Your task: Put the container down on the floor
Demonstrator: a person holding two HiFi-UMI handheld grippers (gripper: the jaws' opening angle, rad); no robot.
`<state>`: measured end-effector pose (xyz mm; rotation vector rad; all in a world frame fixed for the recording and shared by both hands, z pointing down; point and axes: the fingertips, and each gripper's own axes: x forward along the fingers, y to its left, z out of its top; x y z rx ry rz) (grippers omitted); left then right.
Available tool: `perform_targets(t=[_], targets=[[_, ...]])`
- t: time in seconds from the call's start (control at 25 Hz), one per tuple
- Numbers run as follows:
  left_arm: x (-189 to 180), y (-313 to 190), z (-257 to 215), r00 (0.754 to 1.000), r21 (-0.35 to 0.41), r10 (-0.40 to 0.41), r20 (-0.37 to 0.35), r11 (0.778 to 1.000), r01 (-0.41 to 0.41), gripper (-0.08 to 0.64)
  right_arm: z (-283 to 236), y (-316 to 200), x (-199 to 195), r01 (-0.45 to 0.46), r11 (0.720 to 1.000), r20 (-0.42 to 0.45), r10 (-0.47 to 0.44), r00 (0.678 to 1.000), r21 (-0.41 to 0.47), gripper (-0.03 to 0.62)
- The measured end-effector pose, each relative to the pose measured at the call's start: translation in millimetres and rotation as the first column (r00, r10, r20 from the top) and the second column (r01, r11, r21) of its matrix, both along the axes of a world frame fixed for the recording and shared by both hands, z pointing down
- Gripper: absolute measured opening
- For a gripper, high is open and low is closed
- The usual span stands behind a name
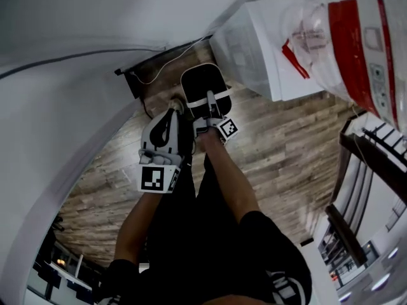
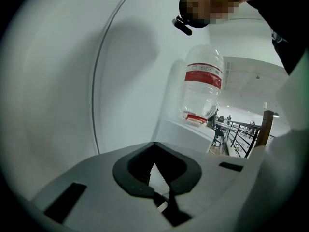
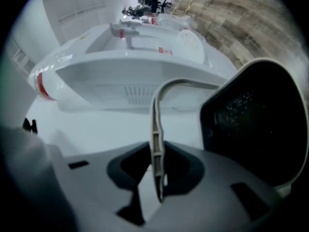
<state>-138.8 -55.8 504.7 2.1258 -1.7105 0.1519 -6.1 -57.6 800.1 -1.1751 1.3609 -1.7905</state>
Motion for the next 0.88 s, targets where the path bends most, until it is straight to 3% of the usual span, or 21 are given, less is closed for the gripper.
perform_targets(t=[0.6,0.88], targets=[[-22,-31,40,1.0,-0.047,0.024,-0.018,0.999,-0.025,0.031,91,-38,-9,-0.093,0.996,0.0,0.093,0.996,-0.015,0.083],[-34,-45,63,1.0,-0.041,0.011,-0.016,0.999,-0.012,0.031,125,-63,-25,-0.083,0.996,-0.001,0.083,0.997,0.015,0.083]])
